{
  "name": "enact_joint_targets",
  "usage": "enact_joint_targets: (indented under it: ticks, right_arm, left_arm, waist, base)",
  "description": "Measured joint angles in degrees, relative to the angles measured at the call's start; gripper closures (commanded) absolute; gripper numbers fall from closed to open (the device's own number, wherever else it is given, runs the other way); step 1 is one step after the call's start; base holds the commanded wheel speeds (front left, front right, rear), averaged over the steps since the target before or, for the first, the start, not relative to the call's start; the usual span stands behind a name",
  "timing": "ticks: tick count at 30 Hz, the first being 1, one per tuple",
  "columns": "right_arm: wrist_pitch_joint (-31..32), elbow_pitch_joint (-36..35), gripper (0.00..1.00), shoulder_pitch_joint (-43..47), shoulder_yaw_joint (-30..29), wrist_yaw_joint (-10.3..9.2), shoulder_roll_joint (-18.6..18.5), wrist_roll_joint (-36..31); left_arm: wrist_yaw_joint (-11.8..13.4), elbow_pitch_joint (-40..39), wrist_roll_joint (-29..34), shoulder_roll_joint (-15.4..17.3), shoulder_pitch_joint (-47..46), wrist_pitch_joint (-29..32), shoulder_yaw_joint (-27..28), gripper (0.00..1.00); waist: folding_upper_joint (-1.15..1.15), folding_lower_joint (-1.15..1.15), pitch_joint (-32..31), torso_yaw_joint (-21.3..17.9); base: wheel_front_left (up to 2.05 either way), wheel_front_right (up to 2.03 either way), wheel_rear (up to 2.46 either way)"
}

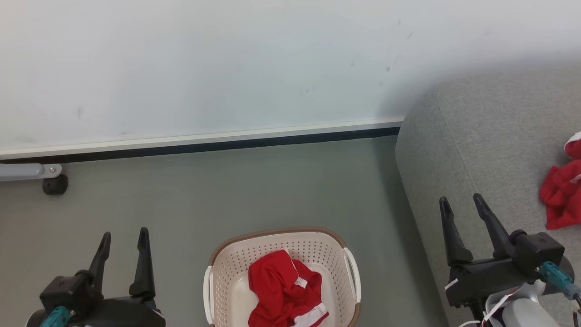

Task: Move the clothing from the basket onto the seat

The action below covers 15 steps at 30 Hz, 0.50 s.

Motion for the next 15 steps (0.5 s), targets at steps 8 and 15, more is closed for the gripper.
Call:
enact_joint_targets:
  ticks: [8, 15]
  right_arm:
    - [0.54, -0.54, 0.0, 0.04, -0.35, -0.07, -0.26, 0.05]
    - [1.38, -2.5, 0.0, 0.47, -0.51, -0.44, -0.47, 0.11]
  left_arm:
    - [0.0, -0.3, 0.74, -0.48, 0.0, 0.53, 0.01, 0.0]
    - [0.01, -1.63, 1.58, -0.67, -0.13, 0.57, -0.03, 0.0]
  waist:
    - [0.0, 0.0, 0.01, 0.03]
    - [0.0, 0.0, 1.14, 0.13]
  base:
    - [0.0, 0.0, 0.0]
    - [0.0, 0.0, 0.0]
